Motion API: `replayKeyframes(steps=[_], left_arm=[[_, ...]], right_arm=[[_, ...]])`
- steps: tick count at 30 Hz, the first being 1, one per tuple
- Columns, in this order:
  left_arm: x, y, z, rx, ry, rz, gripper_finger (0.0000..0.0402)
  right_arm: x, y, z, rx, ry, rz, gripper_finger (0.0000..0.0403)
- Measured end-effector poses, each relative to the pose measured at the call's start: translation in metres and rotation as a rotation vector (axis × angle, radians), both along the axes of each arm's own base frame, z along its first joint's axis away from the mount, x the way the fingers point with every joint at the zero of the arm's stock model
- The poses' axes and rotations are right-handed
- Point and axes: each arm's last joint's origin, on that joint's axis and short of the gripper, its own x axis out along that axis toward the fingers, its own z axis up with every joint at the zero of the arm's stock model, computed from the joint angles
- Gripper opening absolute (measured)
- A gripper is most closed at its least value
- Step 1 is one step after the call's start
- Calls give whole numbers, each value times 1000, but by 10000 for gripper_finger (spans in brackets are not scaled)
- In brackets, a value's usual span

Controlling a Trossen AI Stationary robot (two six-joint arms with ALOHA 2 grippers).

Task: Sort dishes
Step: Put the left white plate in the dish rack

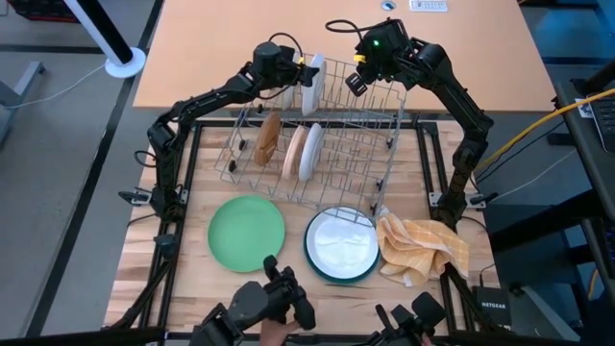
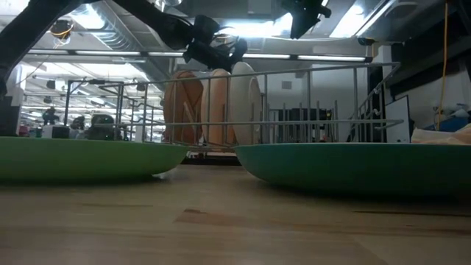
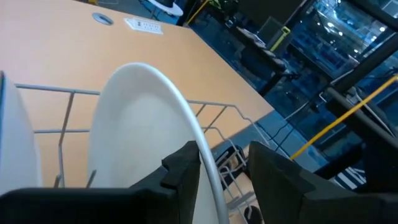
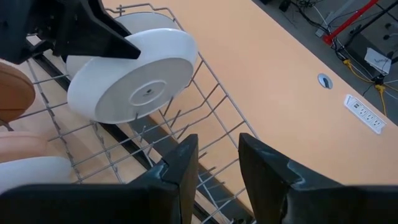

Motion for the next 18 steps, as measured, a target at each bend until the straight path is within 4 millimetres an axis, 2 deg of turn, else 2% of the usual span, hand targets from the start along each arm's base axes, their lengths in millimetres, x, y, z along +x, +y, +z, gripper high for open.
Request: replayKeyframes(steps=[7,11,18], left_arm=[[-1,-1,2,-7,-9,-18,127],[-9,3,7,-3,-13,-8,127],[-23,6,33,61,-105,8,127]], right_arm=[[0,0,0,0,0,0,120],[0,0,0,-2,5,4,120],[0,0,0,-4,8,6,120]])
